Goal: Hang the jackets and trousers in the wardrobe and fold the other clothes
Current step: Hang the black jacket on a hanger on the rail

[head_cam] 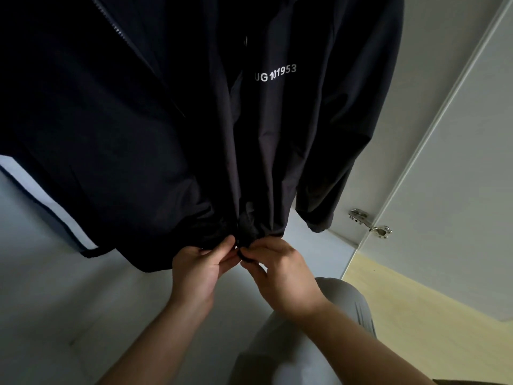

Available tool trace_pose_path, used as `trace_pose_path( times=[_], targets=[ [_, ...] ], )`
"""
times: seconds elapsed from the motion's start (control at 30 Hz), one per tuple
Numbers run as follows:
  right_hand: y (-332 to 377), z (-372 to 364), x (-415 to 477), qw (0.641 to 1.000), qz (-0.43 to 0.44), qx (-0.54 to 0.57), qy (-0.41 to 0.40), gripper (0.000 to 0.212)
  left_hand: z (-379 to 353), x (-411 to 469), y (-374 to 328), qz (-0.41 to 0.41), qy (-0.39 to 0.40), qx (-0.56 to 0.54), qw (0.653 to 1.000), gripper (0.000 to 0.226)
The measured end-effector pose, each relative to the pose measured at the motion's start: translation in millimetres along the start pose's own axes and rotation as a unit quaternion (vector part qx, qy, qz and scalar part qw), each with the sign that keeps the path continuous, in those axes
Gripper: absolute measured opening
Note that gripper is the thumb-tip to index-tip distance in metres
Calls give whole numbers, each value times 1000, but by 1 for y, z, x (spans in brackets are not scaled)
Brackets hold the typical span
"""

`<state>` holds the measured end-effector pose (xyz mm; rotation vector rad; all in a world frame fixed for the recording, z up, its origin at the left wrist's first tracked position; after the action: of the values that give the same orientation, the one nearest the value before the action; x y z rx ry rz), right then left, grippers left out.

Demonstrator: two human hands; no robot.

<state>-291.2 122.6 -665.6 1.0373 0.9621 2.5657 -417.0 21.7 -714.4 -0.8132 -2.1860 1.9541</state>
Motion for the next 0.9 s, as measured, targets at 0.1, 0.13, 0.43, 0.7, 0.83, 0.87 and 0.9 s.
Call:
trace_pose_path(
  times=[0.1,0.13,0.43,0.7,0.83,0.87,0.9],
  targets=[
    [2,1,1,1000,26,10,5,16,0,-1,-2,3,9,-1,1000,8],
    [2,1,0,999,35,1,-4,16,0,-2,-2,7,11,-3,1000,7],
    [7,-2,-13,994,56,-53,-78,9,-6,-8,-2,22,5,-24,999,16],
    [13,-5,-13,988,83,-95,-86,17,-7,-9,-5,21,10,-15,1000,12],
    [15,-6,-11,987,89,-103,-83,17,-4,-10,-4,14,1,14,1000,6],
    [16,-7,-11,987,92,-105,-79,17,-3,-10,-4,12,-3,17,1000,9],
    [16,-7,-11,987,95,-108,-77,16,-2,-10,-3,11,-5,18,1000,12]
  ],
)
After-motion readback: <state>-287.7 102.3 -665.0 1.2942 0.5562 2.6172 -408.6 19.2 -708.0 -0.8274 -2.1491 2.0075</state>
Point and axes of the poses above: each hand's wrist, its own x-axis towards the middle knuckle, its own z-axis out of the back of the hand, y = z × x, the point moved 7 cm from there along x, towards the middle knuckle, and after that the axes turned 6 degrees about x, right-handed, at the moved point
